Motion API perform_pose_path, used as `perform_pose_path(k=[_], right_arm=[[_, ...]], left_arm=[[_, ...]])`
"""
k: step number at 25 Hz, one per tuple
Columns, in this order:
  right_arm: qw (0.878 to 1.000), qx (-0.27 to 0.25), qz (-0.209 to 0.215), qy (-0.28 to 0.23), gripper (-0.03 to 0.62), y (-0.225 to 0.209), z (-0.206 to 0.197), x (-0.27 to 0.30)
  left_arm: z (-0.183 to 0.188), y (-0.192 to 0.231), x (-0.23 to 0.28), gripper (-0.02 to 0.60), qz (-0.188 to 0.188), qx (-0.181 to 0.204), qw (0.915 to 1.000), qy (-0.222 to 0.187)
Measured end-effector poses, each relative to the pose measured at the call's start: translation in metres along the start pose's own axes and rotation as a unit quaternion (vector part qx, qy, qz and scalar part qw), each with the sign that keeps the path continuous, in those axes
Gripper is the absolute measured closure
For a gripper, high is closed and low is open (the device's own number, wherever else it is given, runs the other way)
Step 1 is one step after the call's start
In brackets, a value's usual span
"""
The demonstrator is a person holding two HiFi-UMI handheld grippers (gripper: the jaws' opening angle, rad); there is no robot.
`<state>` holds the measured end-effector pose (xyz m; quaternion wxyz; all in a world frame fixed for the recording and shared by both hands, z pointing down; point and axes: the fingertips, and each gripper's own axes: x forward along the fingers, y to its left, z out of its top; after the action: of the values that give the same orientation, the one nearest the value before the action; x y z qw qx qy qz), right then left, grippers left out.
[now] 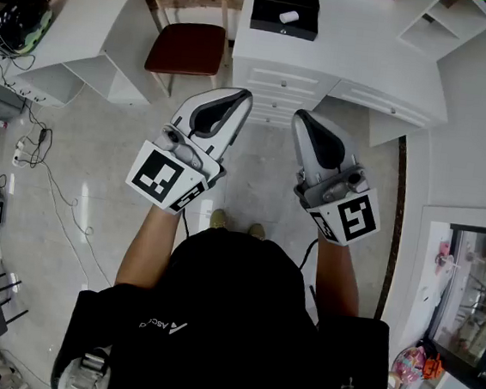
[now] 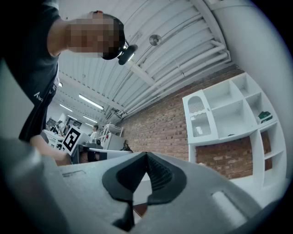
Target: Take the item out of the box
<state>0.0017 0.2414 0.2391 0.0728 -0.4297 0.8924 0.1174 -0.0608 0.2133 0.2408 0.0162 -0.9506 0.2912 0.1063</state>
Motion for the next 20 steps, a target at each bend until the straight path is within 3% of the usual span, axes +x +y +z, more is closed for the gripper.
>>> perform_pose_path(k=[8,20], right_arm=[[1.000,0.016,0.000,-0.013,0.594,0.002,0.002,0.008],[1.000,-0.001,-0.024,-0.001,0.594,0.004,-0.008,0.035]], left_arm=[[0.000,0.012,-0.005,0.583,0.000,-0.005,1.0000,-0.001],[0.004,0.052,-0.025,0.583,-0.006,-0.003,1.0000,-0.007]])
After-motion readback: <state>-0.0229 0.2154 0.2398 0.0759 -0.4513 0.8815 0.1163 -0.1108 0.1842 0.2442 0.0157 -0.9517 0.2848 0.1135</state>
